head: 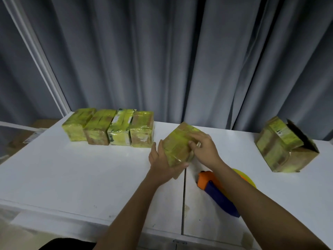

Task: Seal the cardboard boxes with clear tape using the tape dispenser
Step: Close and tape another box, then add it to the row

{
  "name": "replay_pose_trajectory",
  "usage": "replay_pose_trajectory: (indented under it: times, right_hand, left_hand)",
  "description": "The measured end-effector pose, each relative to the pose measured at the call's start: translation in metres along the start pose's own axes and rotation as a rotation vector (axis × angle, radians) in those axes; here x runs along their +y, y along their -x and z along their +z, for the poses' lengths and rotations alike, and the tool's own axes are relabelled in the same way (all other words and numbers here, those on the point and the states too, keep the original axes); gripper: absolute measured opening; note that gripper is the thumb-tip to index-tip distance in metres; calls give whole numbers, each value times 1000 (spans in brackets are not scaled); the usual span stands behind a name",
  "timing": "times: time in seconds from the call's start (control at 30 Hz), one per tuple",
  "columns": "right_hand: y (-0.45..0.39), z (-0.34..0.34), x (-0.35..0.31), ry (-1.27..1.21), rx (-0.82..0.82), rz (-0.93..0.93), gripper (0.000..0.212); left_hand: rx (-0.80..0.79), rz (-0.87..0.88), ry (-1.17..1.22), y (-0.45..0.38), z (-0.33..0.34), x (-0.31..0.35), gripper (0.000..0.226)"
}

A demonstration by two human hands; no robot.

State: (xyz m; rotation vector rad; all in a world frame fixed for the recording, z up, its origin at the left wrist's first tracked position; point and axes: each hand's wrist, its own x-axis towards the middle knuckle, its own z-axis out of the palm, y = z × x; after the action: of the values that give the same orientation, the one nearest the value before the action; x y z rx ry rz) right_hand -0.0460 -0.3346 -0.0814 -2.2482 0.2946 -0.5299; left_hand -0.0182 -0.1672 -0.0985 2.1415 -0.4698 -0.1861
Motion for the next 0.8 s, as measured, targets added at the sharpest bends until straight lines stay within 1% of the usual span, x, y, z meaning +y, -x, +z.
replay_pose_trajectory:
  times: [0.03,0.07,0.13,0.2,0.27,0.33,0.4,0.43,0.53,0.57,0.63,0.67,0.73,0.8]
  right_hand:
    - [-4,-1,1,21,27,36,43]
    - [-9,-3,2,41,17,95,47]
    - [-17,-6,5,77,-64,244,56]
    - [-22,-11,7,81,-136,361,65]
    - [-25,-16,5,-41,-162,422,72]
    - [-24,-19,0,-188,-149,448,71]
    - [-21,-19,-3,-209,-105,445,65]
    - [-19,-20,-5,-209,-91,433,61]
    - [-4,-24,-14,-229,-61,402,50]
    - [3,-24,-20,-244,-38,374,44]
    - [19,-21,-30,-245,13,290,31]
    - [27,-18,-33,-213,39,234,28]
    - [48,-10,-38,-157,73,168,29]
    - [67,-3,-43,-193,71,160,31]
  left_hand:
    - [20,-7,1,0,3,0,120]
    - [66,5,-13,1,4,1,118]
    - [132,41,-63,2,5,3,117]
    - [87,44,-34,5,1,5,117]
    - [46,58,-27,5,-6,3,122]
    - [11,65,-36,4,-16,-2,123]
    - [-17,25,-33,5,-29,-5,116]
    - [-3,5,-31,5,-34,-7,105]
    - [186,41,-87,7,-43,-11,51]
    - [222,49,-107,7,-44,-11,42]
    - [228,30,-132,9,-44,-10,40]
    - [228,22,-137,11,-44,-11,41]
    - [229,-13,-112,14,-44,-13,43]
    - [184,-62,-8,19,-44,-16,46]
